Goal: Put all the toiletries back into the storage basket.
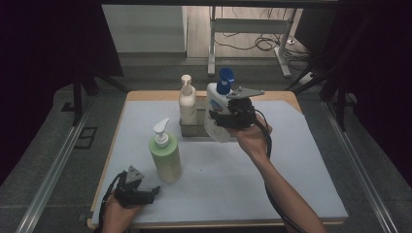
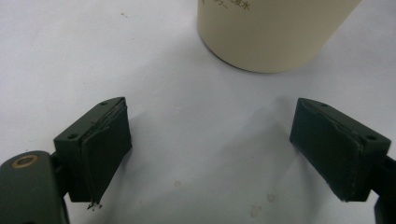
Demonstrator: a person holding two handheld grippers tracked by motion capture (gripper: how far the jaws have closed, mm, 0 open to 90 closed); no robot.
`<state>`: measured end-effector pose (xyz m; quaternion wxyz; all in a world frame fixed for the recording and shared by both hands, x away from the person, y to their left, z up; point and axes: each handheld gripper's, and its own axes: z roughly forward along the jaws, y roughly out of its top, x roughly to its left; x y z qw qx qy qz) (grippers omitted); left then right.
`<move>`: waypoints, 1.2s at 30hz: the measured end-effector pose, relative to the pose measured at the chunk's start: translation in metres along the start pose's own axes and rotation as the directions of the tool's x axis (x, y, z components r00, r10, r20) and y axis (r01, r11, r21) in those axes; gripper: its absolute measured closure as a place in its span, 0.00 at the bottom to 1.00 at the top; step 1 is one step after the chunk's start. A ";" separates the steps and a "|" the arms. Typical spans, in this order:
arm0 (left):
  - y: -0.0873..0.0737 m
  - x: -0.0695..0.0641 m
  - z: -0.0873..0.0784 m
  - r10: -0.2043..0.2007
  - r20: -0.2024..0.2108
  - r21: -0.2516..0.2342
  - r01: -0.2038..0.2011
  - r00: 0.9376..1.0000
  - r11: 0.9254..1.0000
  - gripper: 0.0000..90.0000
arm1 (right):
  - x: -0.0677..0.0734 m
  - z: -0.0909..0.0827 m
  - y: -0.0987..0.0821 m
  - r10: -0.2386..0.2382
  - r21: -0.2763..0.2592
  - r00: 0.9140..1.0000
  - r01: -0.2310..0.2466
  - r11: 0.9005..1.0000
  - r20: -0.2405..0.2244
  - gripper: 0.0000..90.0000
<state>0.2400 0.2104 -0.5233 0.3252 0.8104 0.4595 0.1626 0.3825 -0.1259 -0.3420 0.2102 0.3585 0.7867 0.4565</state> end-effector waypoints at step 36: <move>0.000 0.000 0.000 0.002 0.001 0.003 -0.002 1.000 1.000 0.13 | -0.028 0.060 0.026 0.059 -0.005 0.985 -0.059 0.998 0.163 0.44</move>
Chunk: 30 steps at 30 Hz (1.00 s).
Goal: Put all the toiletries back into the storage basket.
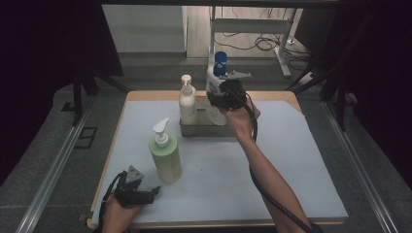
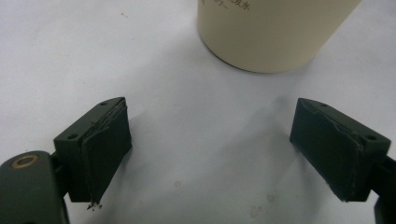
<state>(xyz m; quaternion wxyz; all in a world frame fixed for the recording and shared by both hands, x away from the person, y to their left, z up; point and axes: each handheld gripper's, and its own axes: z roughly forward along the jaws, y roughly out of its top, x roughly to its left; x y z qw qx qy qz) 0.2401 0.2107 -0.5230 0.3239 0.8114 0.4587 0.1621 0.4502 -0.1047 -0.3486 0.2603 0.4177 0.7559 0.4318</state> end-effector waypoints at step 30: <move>0.000 0.000 0.000 0.001 0.000 0.000 -0.001 1.000 1.000 0.13 | -0.006 0.039 -0.025 0.018 0.040 0.999 -0.020 0.999 0.040 0.44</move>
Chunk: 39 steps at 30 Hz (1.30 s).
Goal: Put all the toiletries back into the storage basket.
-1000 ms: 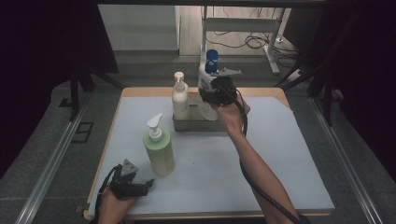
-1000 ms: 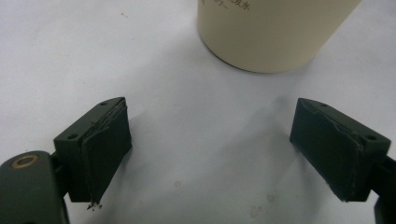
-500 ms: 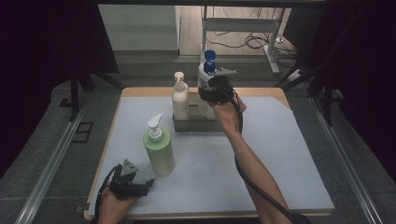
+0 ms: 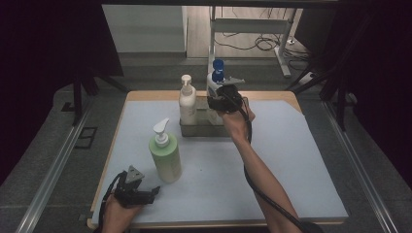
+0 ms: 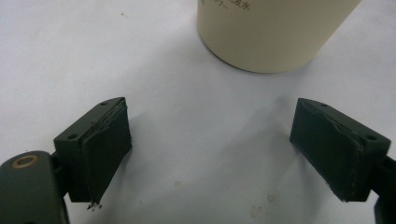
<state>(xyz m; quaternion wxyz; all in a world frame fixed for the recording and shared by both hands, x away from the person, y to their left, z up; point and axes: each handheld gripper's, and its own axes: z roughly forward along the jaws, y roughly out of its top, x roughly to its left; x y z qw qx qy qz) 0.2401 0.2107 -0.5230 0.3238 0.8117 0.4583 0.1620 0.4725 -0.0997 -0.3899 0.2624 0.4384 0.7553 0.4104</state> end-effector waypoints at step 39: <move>0.000 0.000 0.000 0.000 0.000 -0.001 0.000 1.000 1.000 0.13 | -0.005 0.013 -0.031 0.046 0.055 0.997 -0.043 0.998 -0.054 0.41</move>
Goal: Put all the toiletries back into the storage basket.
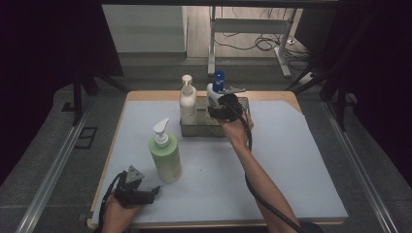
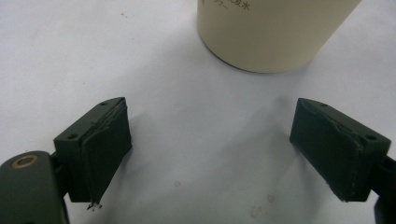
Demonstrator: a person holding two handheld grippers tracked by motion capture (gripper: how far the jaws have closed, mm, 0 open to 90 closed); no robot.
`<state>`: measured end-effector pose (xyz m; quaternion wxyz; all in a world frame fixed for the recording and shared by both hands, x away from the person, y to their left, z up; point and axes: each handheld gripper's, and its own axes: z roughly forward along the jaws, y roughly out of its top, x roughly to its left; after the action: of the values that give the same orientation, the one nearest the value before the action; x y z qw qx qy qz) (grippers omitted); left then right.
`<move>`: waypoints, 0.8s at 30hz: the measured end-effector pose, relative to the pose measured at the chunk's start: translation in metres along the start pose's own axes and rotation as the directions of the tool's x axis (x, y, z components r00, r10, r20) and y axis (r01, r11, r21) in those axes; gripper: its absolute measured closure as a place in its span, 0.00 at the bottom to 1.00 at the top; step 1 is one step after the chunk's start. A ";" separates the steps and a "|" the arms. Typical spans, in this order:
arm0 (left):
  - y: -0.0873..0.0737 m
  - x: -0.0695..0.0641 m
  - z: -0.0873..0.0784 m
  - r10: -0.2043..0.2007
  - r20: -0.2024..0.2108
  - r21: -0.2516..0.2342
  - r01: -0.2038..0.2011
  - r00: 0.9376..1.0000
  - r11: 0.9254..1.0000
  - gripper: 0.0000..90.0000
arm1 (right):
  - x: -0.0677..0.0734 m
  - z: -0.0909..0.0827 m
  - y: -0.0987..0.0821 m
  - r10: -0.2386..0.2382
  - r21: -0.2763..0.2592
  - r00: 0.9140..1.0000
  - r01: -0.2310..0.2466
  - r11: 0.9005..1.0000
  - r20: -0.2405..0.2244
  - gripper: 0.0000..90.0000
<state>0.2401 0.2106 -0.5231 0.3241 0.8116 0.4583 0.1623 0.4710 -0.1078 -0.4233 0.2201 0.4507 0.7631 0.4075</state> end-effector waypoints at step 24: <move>0.000 0.000 0.000 0.000 -0.001 0.000 0.000 1.000 1.000 0.13 | -0.014 -0.048 -0.023 -0.062 0.039 0.993 0.067 0.997 -0.103 0.54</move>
<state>0.2402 0.2104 -0.5231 0.3237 0.8116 0.4584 0.1625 0.4328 -0.1467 -0.4152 0.1846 0.4091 0.7959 0.4065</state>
